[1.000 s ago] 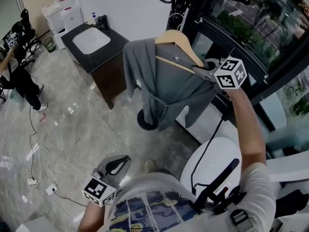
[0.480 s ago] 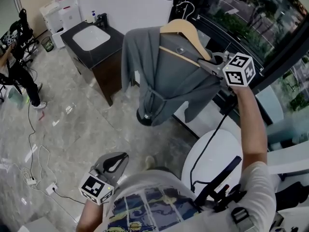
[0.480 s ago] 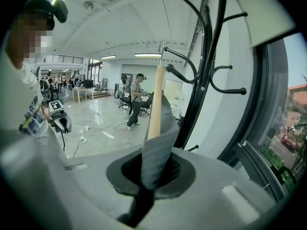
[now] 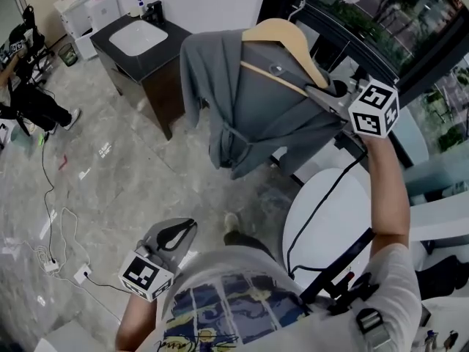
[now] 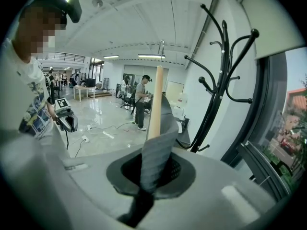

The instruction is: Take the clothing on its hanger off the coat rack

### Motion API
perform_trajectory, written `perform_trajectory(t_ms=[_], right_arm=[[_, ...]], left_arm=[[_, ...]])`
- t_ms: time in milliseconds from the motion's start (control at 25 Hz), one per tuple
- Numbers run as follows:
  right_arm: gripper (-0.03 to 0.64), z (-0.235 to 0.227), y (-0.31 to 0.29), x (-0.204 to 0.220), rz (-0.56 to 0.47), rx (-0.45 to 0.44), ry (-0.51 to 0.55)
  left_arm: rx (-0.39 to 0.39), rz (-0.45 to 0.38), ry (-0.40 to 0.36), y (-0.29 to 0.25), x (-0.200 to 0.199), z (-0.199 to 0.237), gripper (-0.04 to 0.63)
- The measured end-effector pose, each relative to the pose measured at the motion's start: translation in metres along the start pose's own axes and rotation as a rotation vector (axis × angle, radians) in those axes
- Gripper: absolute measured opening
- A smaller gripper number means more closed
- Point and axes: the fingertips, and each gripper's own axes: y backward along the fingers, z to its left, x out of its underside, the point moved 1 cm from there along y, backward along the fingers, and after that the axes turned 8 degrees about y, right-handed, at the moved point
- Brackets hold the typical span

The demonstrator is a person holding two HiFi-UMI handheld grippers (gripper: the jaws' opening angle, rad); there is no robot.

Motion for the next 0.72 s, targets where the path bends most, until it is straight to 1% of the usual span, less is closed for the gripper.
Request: perform_trajectory(t_ms=[240,480,720], right_arm=[[0.009,0.061,0.012,-0.015,0.002,-0.023,0.018],[0.009,0.136,0.031,-0.008,-0.015,-0.023,0.013],[0.009,0.175,0.04,-0.02,-0.028,-0.049,0.009]], left_arm=[[0.018,0.015,-0.012,0.028,0.007,-0.01,0.026],[0.042,0.017,-0.045,0.056,0.04,-0.028,0.026],[0.058,0.025,-0.059,0.066,0.033,-0.04,0.026]])
